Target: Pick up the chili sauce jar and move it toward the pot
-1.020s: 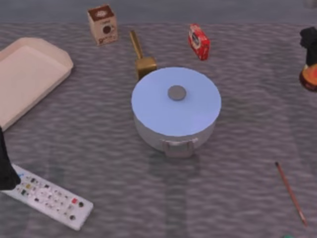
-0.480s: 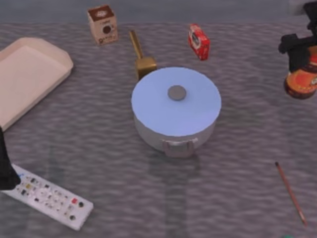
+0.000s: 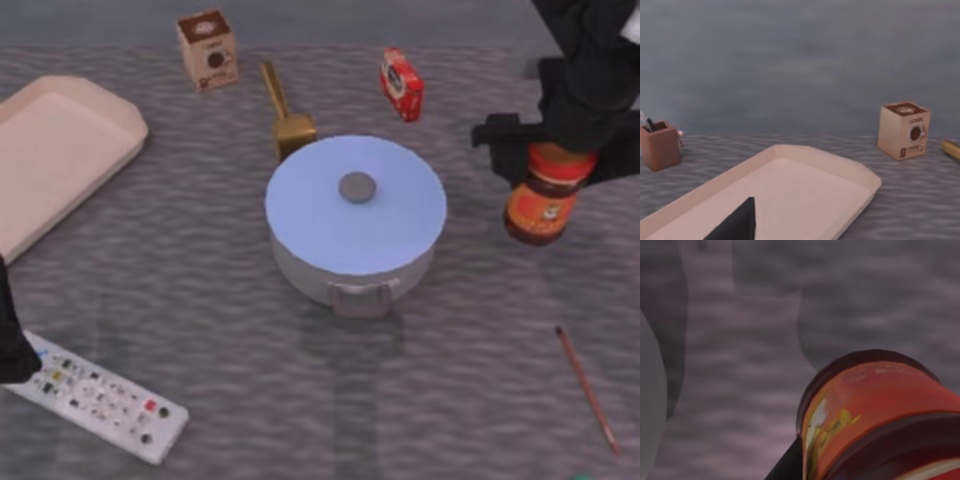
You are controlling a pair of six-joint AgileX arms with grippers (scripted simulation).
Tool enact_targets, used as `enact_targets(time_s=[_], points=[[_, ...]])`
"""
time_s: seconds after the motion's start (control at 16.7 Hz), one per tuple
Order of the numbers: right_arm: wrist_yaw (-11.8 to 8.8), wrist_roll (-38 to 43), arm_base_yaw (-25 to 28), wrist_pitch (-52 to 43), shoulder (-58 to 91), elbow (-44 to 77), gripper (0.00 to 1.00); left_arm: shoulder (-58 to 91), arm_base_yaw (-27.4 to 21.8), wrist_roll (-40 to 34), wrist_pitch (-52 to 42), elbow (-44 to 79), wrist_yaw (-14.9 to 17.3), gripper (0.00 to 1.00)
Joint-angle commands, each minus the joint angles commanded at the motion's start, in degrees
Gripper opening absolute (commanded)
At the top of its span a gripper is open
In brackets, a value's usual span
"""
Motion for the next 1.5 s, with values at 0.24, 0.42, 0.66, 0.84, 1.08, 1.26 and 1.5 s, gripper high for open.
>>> enact_targets(time_s=[0.24,0.42,0.66,0.84,1.08,1.26,1.5], points=[[0.38,1.33,0.82,0.66,-0.22,-0.83,0.0,0.0,0.0,0.0,0.0,0.0,0.0,1.0],[0.22,1.24,0.64,1.55,0.35,-1.33,0.0,0.0,0.0,0.0,0.0,0.0,0.0,1.0],[0.36,1.23,0.61,8.21,2.5,-5.27,0.0,0.0,0.0,0.0,0.0,0.0,0.0,1.0],[0.38,1.2,0.64,10.38,3.5,-6.82,0.0,0.0,0.0,0.0,0.0,0.0,0.0,1.0],[0.38,1.2,0.64,10.38,3.5,-6.82,0.08,0.0,0.0,0.0,0.0,0.0,0.0,1.0],[0.38,1.2,0.64,10.38,3.5,-6.82,0.3,0.0,0.0,0.0,0.0,0.0,0.0,1.0],[0.38,1.2,0.64,10.38,3.5,-6.82,0.6,0.0,0.0,0.0,0.0,0.0,0.0,1.0]])
